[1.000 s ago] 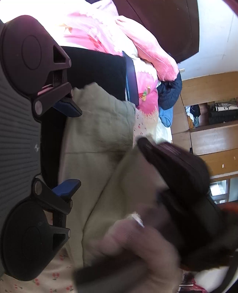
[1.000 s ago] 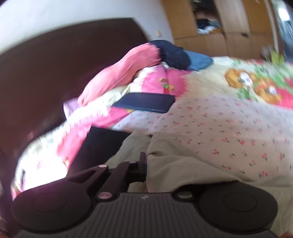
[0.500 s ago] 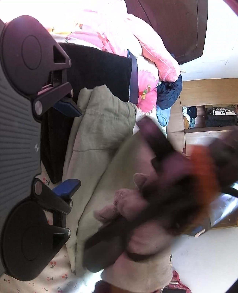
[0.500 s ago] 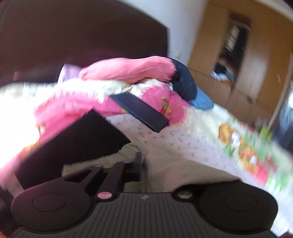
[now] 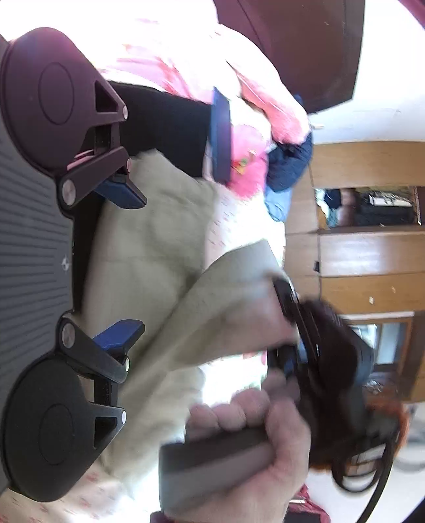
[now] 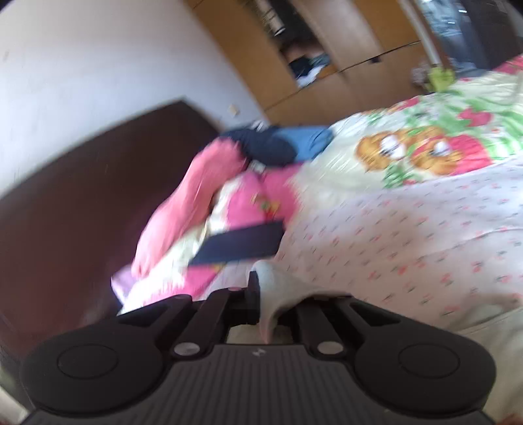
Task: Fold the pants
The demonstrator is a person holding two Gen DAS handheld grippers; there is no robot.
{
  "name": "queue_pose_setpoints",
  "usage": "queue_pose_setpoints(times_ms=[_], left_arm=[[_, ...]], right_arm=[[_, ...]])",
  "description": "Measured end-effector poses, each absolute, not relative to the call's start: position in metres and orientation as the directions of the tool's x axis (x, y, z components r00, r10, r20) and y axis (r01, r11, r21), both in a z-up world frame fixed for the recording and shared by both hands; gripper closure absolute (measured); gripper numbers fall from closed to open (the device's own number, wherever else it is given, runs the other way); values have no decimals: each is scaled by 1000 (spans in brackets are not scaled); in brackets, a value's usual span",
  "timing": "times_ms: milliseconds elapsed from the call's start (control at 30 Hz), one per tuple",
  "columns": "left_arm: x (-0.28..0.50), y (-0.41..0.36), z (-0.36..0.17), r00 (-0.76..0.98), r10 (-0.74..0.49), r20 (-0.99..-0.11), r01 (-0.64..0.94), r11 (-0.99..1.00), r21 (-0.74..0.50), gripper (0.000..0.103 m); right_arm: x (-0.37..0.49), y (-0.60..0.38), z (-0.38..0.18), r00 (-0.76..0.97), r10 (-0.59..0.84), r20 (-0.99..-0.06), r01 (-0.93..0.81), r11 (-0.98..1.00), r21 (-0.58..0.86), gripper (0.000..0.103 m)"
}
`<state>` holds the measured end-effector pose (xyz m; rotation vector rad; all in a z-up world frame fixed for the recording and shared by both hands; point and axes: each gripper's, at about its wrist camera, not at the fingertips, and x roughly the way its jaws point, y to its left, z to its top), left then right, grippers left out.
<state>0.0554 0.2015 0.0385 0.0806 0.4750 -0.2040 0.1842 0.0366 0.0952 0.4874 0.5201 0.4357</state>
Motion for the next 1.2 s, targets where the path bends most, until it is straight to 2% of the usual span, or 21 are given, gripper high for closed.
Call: queue_pose_setpoints(times_ms=[100,200,333,433,467,567,667,767,800,833,867,933,1033,1100,1200], left_arm=[[63,178,48,878,-218,-427,268,962,60,15],[67,152,53,874,-281,-397,330,942,58,15],[67,127,49,844,-354,-402,404,914,43,15],[63,120,45,828,-375,-417,435,899,56,15],[60,117,44,824,-377,-423,440,896,57,15],[56,120,42,826,-358,-437,428,901,71,15],[46,140,42,849,-295,-439,374,922,103,15],[42,166,38,855,-216,-472,304,945,118,15],[40,174,37,854,-189,-485,280,952,122,15],[38,181,35,851,-166,-498,260,957,126,15],[36,187,32,848,-139,-512,245,959,145,15],[32,196,26,849,-101,-519,217,962,168,15],[31,207,23,839,-125,-530,206,974,96,15],[31,213,22,840,-132,-527,196,978,68,15],[29,217,21,845,-136,-517,191,980,55,15]], right_arm=[[162,-31,122,871,390,-300,-180,819,544,102],[127,-106,154,946,206,-251,-59,870,490,102],[79,-176,187,977,-34,-209,116,911,396,102],[61,-188,195,968,-149,-200,206,932,298,102],[63,-183,193,966,-151,-212,206,941,268,102],[95,-133,170,940,-28,-339,89,982,165,102],[132,-38,121,886,91,-454,-116,993,-29,102],[148,71,55,814,175,-554,-365,895,-254,101],[147,98,36,804,178,-567,-424,840,-338,100],[145,123,17,792,156,-590,-472,770,-430,90],[142,137,5,779,153,-608,-495,746,-446,87],[141,142,-2,751,181,-635,-512,766,-388,87],[134,134,5,760,191,-621,-502,780,-374,82],[127,119,18,742,232,-629,-501,815,-290,79],[115,88,37,740,310,-597,-474,870,-137,70]])
